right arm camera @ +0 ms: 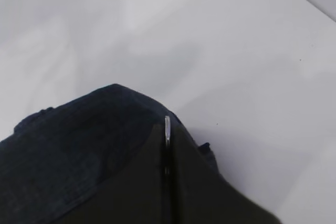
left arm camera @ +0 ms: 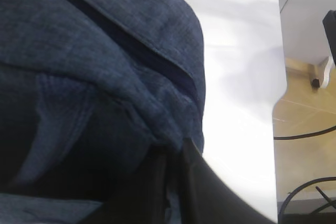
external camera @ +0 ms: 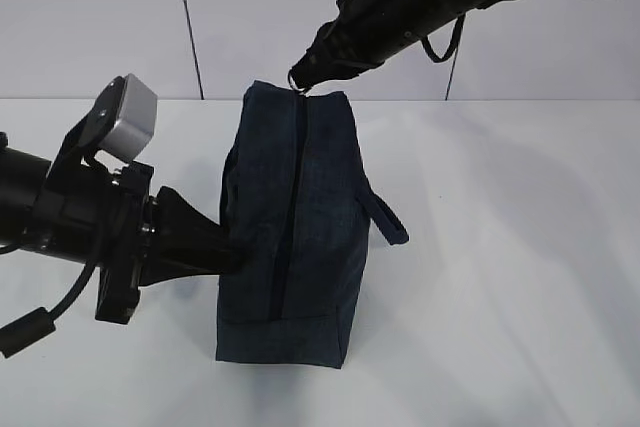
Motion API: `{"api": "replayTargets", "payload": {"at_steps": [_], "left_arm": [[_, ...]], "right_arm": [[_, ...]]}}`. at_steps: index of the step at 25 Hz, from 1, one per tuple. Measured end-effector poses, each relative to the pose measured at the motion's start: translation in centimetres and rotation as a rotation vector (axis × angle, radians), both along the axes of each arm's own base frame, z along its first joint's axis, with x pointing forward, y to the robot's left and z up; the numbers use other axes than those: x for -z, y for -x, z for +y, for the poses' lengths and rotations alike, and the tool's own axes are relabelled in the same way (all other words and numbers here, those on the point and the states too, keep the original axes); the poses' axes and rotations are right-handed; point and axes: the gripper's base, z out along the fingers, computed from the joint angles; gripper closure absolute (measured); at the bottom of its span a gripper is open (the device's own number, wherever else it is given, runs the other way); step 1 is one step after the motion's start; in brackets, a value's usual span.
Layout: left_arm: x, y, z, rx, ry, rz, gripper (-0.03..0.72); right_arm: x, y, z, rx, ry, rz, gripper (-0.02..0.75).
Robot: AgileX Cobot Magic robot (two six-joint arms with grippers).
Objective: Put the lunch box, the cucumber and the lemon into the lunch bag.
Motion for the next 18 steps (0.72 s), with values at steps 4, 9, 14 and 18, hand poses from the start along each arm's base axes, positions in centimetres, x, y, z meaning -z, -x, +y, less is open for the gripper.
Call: {"api": "replayTargets", "payload": {"at_steps": [4,9,14,18], "left_arm": [[0.0,0.0,0.0,0.0,-0.003,0.006,0.679],[0.1,0.1,0.0,0.011,-0.009,0.007,0.679],[0.1,0.2,0.0,0.018,-0.013,0.01,0.679],[0.1,0.2,0.1,0.022,-0.017,0.011,0.679]], "right_arm": [[-0.1,-0.5,0.2,0.001,-0.024,-0.017,0.717],[0.8,-1.5,0.5,0.026,-0.04,-0.028,0.717],[1.4,-1.9,0.7,0.032,-0.062,-0.037,0.717],[2.1,-2.4,0.9,0.04,-0.096,-0.028,0.717]]}}
